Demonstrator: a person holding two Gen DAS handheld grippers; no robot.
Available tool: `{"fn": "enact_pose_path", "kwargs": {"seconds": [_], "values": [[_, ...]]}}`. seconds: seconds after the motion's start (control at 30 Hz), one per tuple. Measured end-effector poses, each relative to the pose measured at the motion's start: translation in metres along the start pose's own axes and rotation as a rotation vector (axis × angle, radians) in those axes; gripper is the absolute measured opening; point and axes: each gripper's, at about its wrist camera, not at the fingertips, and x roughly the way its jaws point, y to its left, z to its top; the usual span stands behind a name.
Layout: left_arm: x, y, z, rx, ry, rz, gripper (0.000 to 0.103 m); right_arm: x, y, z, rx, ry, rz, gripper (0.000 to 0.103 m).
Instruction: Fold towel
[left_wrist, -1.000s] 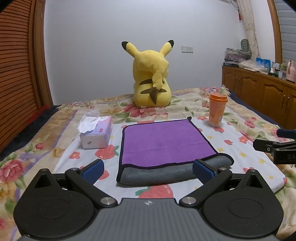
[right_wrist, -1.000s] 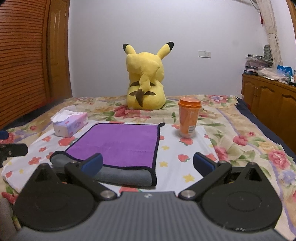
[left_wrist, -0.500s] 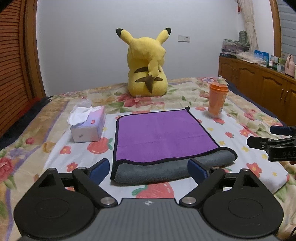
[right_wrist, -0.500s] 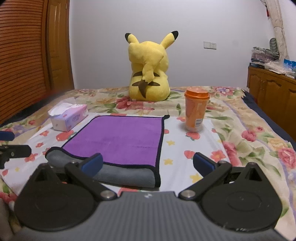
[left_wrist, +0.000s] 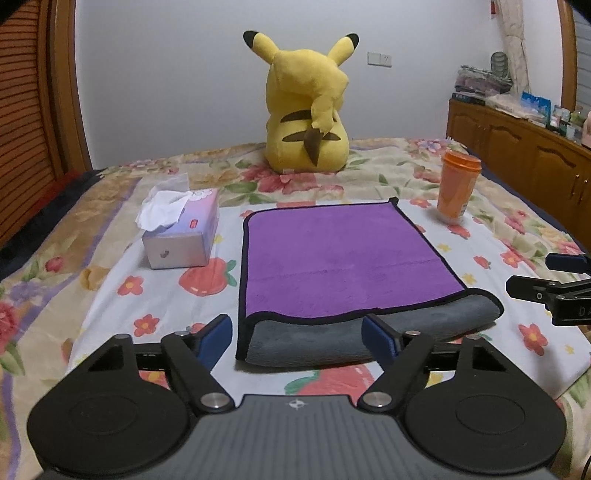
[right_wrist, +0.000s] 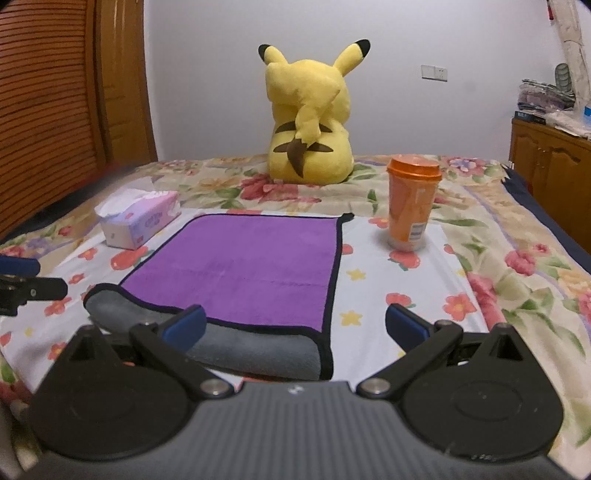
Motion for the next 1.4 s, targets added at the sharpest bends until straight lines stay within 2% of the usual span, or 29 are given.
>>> {"fn": "enact_pose_path", "kwargs": {"seconds": [0.2,0.33,0.37,0.43,0.57,0.83,0.9,1.03,1.2,1.4], "values": [[0.017,0.006,0.002,0.004,0.038,0.005,0.068,0.017,-0.001,0.002,-0.015,0.024,0.009,0.103],[0.03,0.013,0.002,-0.005,0.061,0.013,0.066,0.027,-0.005,0.002,-0.01,0.046,0.014,0.101],[0.033,0.015,0.003,-0.006,0.065,0.017,0.066,0.029,-0.006,0.002,-0.007,0.049,0.016,0.095],[0.039,0.018,0.004,-0.011,0.07,0.021,0.066,0.032,-0.01,0.003,0.01,0.06,0.021,0.091],[0.051,0.026,0.006,-0.024,0.081,0.026,0.066,0.038,-0.017,0.004,0.037,0.076,0.023,0.09],[0.074,0.037,0.011,-0.041,0.103,0.014,0.055,0.048,-0.019,0.006,0.035,0.102,0.054,0.088],[0.078,0.038,0.011,-0.039,0.112,0.005,0.051,0.053,-0.019,0.005,0.029,0.119,0.062,0.087],[0.086,0.037,0.009,-0.024,0.141,0.005,0.051,0.063,-0.019,0.001,0.019,0.169,0.076,0.082],[0.093,0.037,0.005,-0.021,0.177,-0.003,0.051,0.073,-0.02,-0.003,0.029,0.235,0.116,0.082],[0.096,0.035,0.002,-0.005,0.207,-0.011,0.043,0.08,-0.021,-0.009,0.037,0.287,0.13,0.08]]}}
